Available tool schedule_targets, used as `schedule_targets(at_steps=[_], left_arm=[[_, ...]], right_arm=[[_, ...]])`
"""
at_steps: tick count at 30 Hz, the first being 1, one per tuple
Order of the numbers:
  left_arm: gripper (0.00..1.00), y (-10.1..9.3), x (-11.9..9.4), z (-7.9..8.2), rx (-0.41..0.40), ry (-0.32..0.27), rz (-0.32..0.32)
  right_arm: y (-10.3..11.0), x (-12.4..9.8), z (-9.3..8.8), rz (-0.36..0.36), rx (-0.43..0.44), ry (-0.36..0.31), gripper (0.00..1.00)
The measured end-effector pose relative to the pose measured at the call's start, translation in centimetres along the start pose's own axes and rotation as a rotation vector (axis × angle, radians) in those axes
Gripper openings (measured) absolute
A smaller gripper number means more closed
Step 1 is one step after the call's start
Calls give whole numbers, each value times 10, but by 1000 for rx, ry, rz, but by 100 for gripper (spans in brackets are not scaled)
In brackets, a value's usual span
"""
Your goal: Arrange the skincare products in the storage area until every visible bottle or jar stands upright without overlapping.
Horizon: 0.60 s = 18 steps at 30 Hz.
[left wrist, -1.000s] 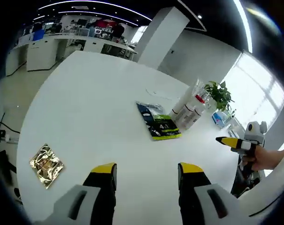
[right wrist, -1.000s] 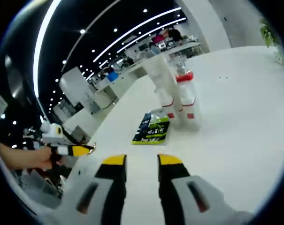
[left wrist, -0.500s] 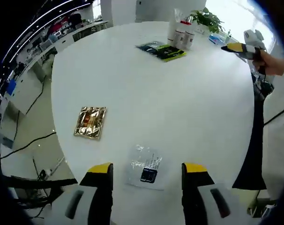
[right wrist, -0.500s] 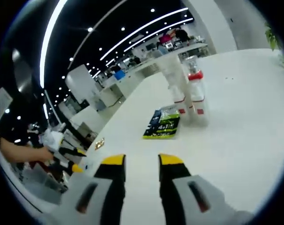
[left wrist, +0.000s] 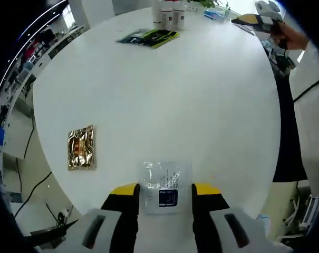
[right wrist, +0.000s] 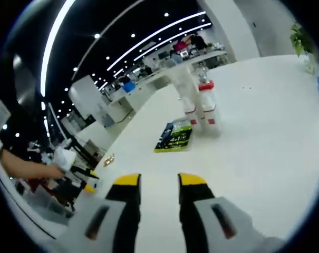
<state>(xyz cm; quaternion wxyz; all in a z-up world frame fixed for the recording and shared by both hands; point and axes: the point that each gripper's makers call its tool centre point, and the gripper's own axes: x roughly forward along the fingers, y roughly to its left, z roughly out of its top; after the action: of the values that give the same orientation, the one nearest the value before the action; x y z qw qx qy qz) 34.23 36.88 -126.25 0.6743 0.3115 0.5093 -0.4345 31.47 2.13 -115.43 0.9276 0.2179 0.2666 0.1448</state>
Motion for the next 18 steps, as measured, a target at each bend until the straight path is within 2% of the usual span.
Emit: schedule_targets(at_steps=[7,13,15,16,18], left_arm=[[33,-4,1,5,-34,-49,4],[29,-7,1,7,-89,-58,10],[28,-8,1,7,-91,-60,12],[25,-8,2,7,-105,-65,15],[9,-13,4,8,-100,-64,-11]], right_arm=[[-3,-3,2,-5,4,-10,26],[-1,-4,-16,8,23,22,25],[-1,-4,-15,15,22,23,25],[-1,-3,-14,17,21,24,25],[-1,-2,-10,20,18,21,25]])
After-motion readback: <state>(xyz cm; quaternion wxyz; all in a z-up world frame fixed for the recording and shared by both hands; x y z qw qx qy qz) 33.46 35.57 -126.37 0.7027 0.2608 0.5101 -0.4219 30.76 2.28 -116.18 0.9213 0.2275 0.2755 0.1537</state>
